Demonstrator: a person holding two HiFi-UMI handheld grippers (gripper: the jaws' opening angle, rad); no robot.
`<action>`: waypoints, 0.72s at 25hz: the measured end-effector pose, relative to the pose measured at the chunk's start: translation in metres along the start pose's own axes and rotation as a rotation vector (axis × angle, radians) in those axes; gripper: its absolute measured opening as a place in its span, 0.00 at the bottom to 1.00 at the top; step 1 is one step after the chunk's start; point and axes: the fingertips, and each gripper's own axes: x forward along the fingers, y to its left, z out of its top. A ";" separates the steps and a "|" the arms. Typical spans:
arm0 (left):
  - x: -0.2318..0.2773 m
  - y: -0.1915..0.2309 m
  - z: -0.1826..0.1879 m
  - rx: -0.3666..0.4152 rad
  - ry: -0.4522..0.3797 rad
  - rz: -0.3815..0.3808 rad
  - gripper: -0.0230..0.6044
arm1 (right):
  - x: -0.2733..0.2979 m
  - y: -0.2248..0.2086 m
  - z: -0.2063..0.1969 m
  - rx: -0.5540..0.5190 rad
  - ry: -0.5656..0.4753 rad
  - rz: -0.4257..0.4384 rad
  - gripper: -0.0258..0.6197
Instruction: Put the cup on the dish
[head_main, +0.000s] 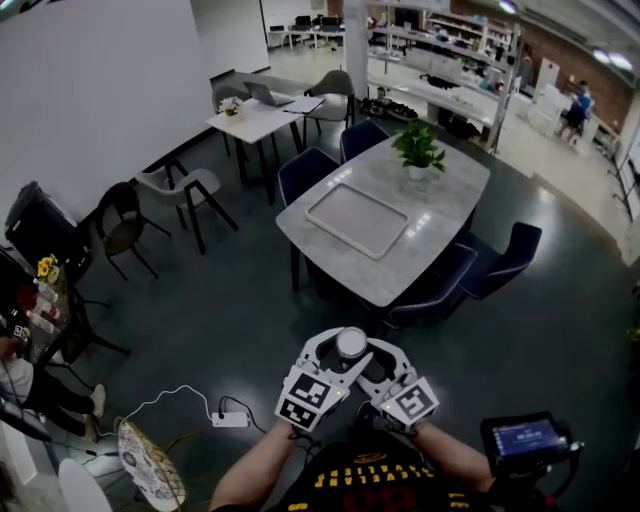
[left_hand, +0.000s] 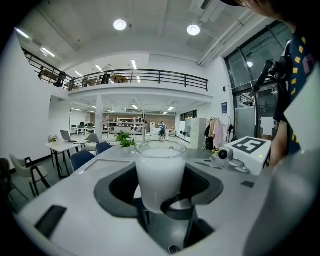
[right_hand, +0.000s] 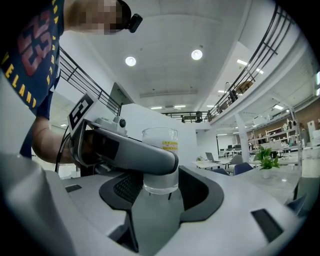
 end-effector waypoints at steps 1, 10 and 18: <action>0.009 0.006 0.005 0.000 -0.001 0.007 0.45 | 0.004 -0.011 0.002 0.000 -0.001 0.007 0.39; 0.075 0.052 0.037 0.002 -0.004 0.075 0.45 | 0.036 -0.090 0.012 -0.005 -0.010 0.071 0.39; 0.110 0.079 0.041 0.007 0.024 0.123 0.45 | 0.056 -0.129 0.005 -0.014 -0.015 0.117 0.39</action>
